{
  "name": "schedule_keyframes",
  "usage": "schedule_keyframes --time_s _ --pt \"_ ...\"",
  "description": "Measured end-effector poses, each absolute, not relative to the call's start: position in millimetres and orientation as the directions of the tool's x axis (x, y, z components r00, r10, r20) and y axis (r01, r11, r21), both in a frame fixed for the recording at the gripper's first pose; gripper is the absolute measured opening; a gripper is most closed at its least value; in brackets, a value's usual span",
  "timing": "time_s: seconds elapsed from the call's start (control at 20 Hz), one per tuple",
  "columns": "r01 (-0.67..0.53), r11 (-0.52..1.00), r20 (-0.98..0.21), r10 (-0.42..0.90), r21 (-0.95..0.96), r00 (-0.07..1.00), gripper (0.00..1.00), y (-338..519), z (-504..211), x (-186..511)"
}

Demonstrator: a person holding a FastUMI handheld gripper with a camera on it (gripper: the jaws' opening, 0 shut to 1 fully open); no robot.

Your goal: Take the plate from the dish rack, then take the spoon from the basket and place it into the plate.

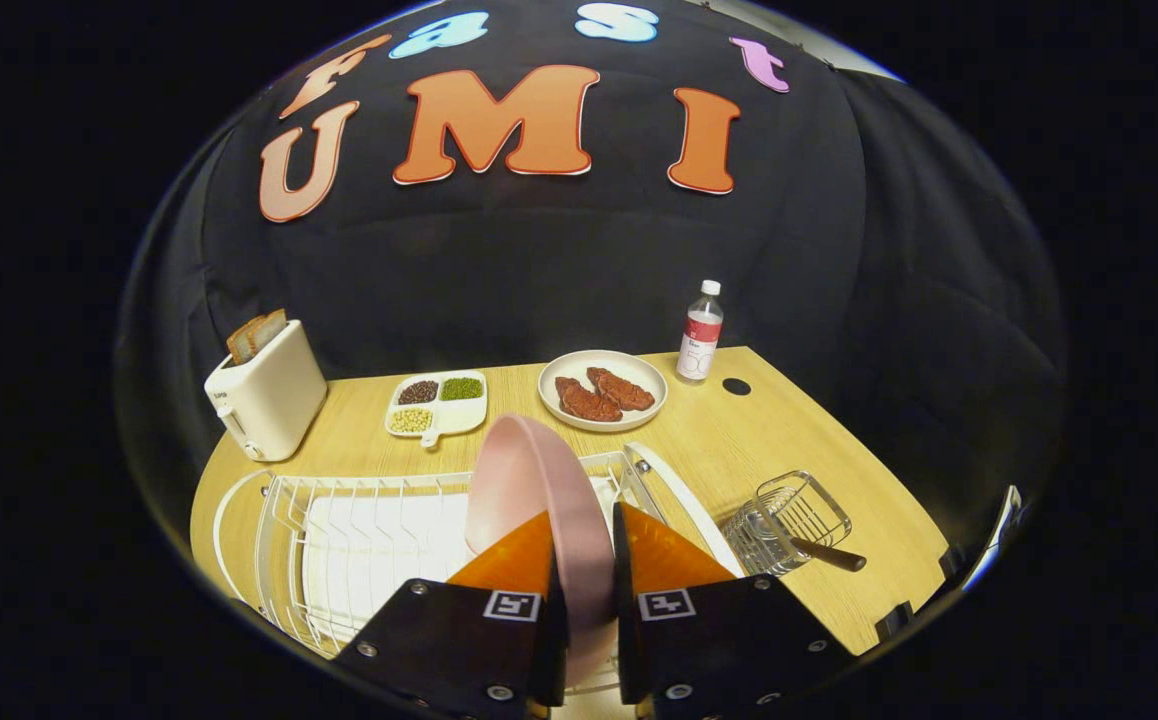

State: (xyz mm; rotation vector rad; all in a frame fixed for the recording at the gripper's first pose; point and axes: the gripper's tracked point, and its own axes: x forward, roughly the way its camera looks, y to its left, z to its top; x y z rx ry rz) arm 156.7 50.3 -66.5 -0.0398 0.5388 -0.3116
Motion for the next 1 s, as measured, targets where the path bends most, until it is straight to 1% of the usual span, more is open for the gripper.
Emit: schedule_keyframes --time_s 0.15,0.25,0.4,0.55,0.8,1.0 --pt "0.277 0.944 -0.491 -0.329 -0.177 0.807 0.18 55 -59 158" --pt "0.277 0.935 -0.467 -0.35 -0.221 0.812 0.17 58 -48 159" --pt "0.276 0.922 -0.442 -0.374 -0.272 0.815 0.17 59 -37 159" --pt "0.28 0.921 -0.445 -0.378 -0.272 0.812 0.17 58 -37 157" --pt "0.303 0.916 -0.409 -0.39 -0.261 0.825 0.17 51 -25 158" --pt "0.273 0.94 -0.396 -0.335 -0.205 0.855 0.17 58 -12 148"
